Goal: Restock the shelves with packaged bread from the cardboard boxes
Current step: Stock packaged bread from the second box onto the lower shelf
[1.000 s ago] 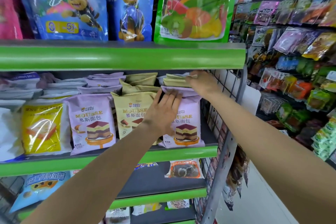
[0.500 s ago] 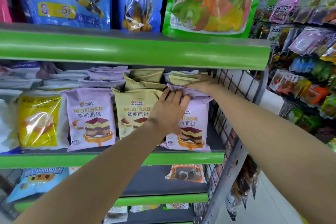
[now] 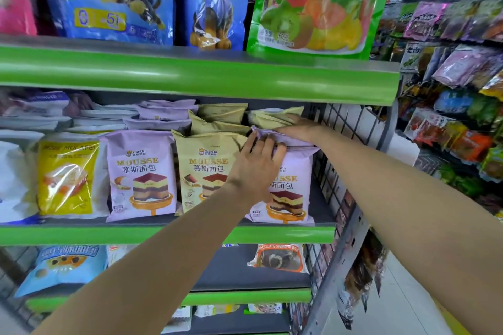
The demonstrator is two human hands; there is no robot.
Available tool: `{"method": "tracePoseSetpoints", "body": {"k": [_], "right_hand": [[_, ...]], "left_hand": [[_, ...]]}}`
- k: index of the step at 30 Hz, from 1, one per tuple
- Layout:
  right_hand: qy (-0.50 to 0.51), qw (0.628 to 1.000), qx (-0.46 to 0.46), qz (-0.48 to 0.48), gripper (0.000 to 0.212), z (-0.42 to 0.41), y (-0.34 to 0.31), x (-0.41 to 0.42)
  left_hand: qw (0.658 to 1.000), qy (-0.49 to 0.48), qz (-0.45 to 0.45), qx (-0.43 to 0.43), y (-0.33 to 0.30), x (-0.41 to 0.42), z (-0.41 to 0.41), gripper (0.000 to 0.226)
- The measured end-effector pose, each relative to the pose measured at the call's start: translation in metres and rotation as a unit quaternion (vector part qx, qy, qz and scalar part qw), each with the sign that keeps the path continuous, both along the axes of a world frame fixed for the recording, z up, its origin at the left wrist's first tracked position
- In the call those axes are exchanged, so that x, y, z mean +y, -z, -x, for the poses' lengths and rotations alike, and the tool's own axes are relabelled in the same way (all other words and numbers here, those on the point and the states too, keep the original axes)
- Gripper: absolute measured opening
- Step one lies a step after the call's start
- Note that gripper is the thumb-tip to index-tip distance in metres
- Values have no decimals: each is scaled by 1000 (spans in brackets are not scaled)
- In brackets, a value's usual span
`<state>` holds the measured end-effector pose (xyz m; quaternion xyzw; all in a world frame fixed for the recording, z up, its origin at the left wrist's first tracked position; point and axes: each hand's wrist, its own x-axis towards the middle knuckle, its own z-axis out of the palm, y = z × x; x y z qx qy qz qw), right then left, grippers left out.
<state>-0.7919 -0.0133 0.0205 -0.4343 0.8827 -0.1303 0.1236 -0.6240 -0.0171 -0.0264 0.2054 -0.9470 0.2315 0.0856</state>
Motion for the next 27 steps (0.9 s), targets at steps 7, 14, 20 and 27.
{"method": "tracePoseSetpoints", "body": {"k": [7,14,20,27], "right_hand": [[14,997,-71,40,70,8,7,-4],[-10,995,-91,50,64,-1,0,2],[-1,995,87,-47,63,-17,-10,-8],[-98,995,31,-17,35,-50,-27,25]], "left_hand": [[1000,0,6,10,2,-4,-3,116],[1000,-6,9,9,1,-3,-6,114],[999,-32,-13,20,1,1,-4,111],[998,-30,-26,39,2,0,1,120]]}}
